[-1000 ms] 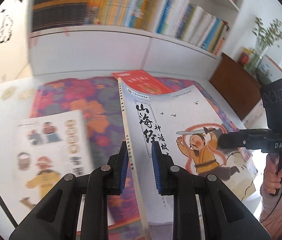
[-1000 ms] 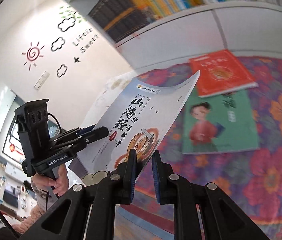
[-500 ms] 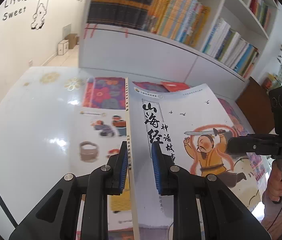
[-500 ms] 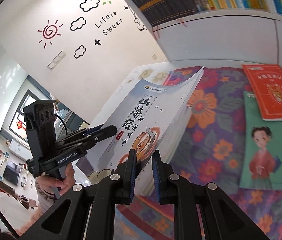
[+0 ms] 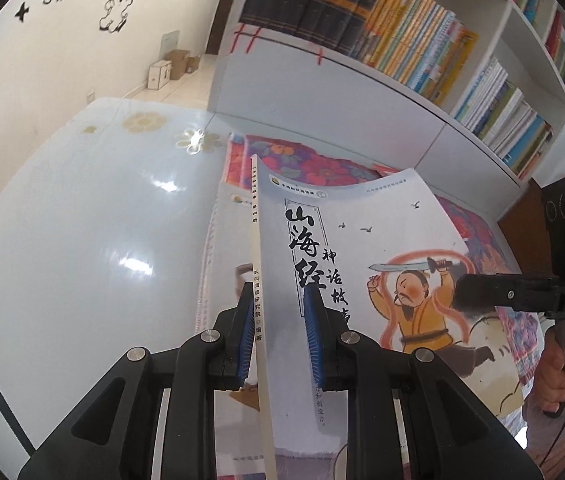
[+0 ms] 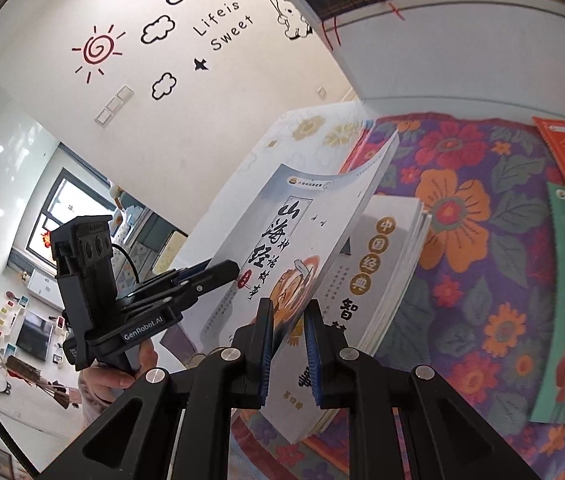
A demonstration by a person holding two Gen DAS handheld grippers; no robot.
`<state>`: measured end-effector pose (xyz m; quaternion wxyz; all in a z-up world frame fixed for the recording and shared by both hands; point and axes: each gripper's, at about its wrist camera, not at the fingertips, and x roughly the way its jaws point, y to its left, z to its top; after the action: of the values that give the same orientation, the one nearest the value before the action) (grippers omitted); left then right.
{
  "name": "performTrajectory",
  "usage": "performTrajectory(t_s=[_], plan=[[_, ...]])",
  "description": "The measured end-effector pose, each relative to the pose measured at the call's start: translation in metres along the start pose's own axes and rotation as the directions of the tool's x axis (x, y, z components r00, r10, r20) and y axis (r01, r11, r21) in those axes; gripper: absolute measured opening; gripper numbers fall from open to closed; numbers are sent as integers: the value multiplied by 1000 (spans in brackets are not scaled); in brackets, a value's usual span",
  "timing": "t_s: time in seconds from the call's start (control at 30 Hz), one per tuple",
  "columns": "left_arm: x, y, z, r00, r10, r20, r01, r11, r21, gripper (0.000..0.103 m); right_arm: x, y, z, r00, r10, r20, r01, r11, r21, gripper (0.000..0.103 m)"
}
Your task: Organize books
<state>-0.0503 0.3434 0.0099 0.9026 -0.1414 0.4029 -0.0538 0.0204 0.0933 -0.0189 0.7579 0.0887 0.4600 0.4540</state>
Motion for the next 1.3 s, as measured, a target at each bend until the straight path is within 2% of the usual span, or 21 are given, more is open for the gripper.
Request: performTrajectory(t_s=[0.33, 0.47, 0.67, 0.77, 0.83, 1.1, 1.23, 1.3], plan=[[17, 17, -11, 1000, -12, -22, 12, 999, -31, 20, 28, -19, -5, 999, 18, -49, -15, 997, 73, 15], [14, 12, -13, 999, 33, -11, -33, 999, 1, 20, 34, -27, -8, 998, 11, -59, -6, 996, 93, 15], [15, 14, -11, 1000, 28, -14, -29, 1000, -12, 21, 38, -35, -11, 997, 16, -72, -8, 993, 117, 16], [14, 14, -11, 999, 50, -4, -50, 999, -13, 22, 40, -36, -13, 997, 12, -81, -3, 993, 118, 16], [14, 13, -10, 995, 97, -4, -97, 995, 1, 22, 40, -36, -13, 997, 14, -77, -5, 993, 121, 16], [18, 23, -12, 996, 82, -24, -83, 996, -42, 23, 40, -39, -15, 997, 21, -73, -11, 991, 133, 16], [9, 27, -9, 993, 116, 14, -115, 991, -66, 23, 33, -43, -16, 998, 18, -60, -7, 982, 188, 16], [3, 28, -8, 993, 117, 26, -115, 990, -83, 23, 24, -54, -17, 999, 21, -30, -13, 969, 247, 22]])
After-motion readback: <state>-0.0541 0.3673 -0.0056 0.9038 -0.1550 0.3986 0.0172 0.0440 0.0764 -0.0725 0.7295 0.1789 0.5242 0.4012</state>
